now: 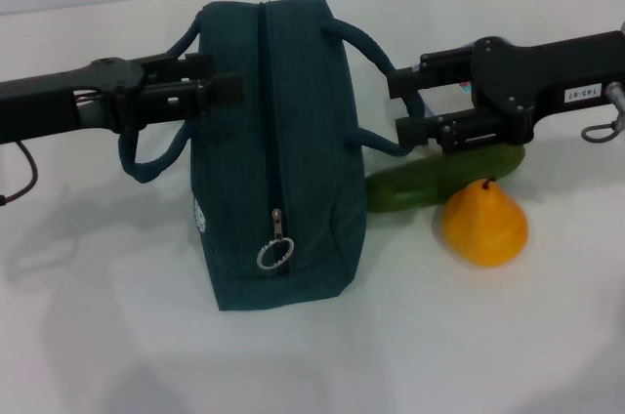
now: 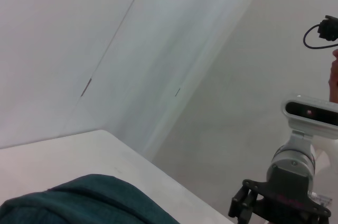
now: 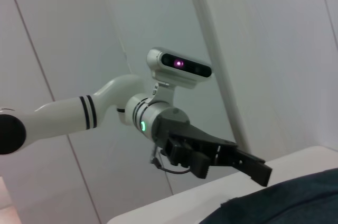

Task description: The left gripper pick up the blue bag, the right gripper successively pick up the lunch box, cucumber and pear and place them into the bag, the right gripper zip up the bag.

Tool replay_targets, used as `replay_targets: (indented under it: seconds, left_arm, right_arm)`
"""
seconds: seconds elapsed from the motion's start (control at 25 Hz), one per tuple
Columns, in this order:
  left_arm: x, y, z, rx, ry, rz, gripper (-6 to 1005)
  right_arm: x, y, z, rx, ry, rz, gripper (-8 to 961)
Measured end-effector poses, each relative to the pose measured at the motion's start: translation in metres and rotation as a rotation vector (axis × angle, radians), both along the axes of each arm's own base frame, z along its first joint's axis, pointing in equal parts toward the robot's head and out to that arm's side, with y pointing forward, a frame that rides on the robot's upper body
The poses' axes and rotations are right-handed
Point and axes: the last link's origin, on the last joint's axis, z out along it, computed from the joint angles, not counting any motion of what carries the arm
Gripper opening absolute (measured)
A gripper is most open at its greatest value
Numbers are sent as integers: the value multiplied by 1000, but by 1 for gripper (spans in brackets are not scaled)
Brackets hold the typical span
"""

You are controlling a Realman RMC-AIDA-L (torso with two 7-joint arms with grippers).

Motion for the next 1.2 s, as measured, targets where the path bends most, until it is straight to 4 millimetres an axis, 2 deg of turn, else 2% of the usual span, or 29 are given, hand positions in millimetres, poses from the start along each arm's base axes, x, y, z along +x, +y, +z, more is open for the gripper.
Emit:
replay_targets:
  seconds: [0.6,0.92,1.2]
  left_arm:
    - [-2,2,1,-5,6,27,844]
    - [19,25,32,-3,130,147,821]
    - [29,42,22,-97,290,332,801]
  right_arm:
    - [3,-1,4,87,28,-6,665]
    - [8,-1,4,108,23,-24,665]
    - [16,-3,4,124,17,-51,665]
